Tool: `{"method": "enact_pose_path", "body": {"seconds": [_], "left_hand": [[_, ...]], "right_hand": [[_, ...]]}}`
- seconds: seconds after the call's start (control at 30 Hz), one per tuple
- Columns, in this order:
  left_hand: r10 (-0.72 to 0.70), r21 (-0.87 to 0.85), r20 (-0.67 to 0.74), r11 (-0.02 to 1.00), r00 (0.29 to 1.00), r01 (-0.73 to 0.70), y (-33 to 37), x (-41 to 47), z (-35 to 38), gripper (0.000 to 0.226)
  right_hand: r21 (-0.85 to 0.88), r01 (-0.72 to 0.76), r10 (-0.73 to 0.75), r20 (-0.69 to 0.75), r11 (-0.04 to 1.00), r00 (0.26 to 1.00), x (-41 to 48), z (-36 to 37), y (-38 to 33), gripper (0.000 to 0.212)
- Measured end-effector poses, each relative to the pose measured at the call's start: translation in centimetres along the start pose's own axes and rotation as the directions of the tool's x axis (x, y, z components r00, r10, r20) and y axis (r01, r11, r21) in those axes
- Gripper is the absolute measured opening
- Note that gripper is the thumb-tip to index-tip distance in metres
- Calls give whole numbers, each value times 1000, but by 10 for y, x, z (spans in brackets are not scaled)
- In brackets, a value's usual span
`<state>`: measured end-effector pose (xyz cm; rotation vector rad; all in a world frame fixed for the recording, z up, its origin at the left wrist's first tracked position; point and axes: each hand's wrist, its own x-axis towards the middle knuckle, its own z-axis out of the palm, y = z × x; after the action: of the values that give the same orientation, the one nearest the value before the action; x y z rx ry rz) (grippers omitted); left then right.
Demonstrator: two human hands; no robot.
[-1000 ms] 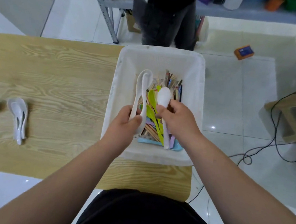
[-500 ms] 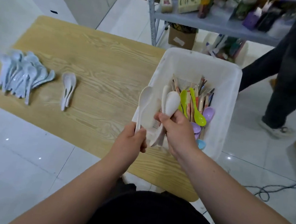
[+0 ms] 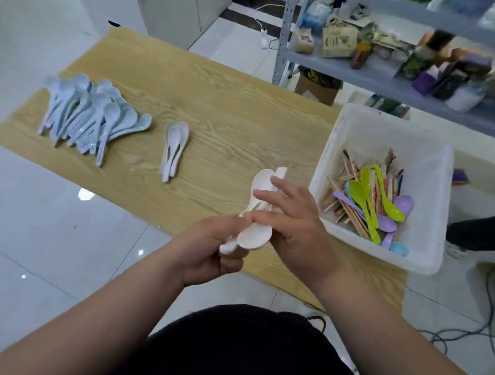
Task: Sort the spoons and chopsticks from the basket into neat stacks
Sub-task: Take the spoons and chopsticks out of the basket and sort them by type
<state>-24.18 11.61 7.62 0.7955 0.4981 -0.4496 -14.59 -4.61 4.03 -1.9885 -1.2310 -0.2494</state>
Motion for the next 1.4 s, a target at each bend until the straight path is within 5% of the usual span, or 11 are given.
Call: {"method": "enact_pose_path", "body": {"seconds": [0.17,0.27,0.33,0.4,0.5,0.57,0.7,0.83,0.97,1.17,1.4], "left_hand": [[22,-62,-68,998,997,-27,9,-27,-43,9],[90,-38,-233,994,968,-101,13,-27,-53,10],[149,82,-328,988,933,-129,18,-21,-57,4],[224,317,-385,943,895,-100,21,-11,-61,11],[279,608,-328,793,902,-24,28,2,-58,22],[292,701,-291,713,911,-5,34,11,-60,23],[339,774,-372,627,864,87,38,29,-75,31],[281,803,-343,583,896,124,47,47,-80,49],[192,880,-338,412,921,237,69,64,-121,31],[285,855,-452,408,845,320,131,93,-231,17],[184,919,-333,283,925,275,190,124,-298,41]], "right_hand": [[-126,-38,41,22,991,999,12,30,-31,26],[-91,-329,336,72,940,939,26,30,-42,22],[68,-643,619,206,763,758,44,31,-49,22],[300,-840,765,355,452,538,59,42,-49,17],[458,-885,802,493,90,337,78,69,-38,20],[451,-892,798,534,13,281,90,86,-31,25],[422,-904,767,556,69,319,103,113,-20,30],[389,-919,765,573,60,293,108,134,-1,32],[348,-937,808,541,39,234,117,159,24,21],[110,-984,870,462,137,173,141,212,66,19],[-55,-988,940,320,143,118,185,277,80,37]]}}
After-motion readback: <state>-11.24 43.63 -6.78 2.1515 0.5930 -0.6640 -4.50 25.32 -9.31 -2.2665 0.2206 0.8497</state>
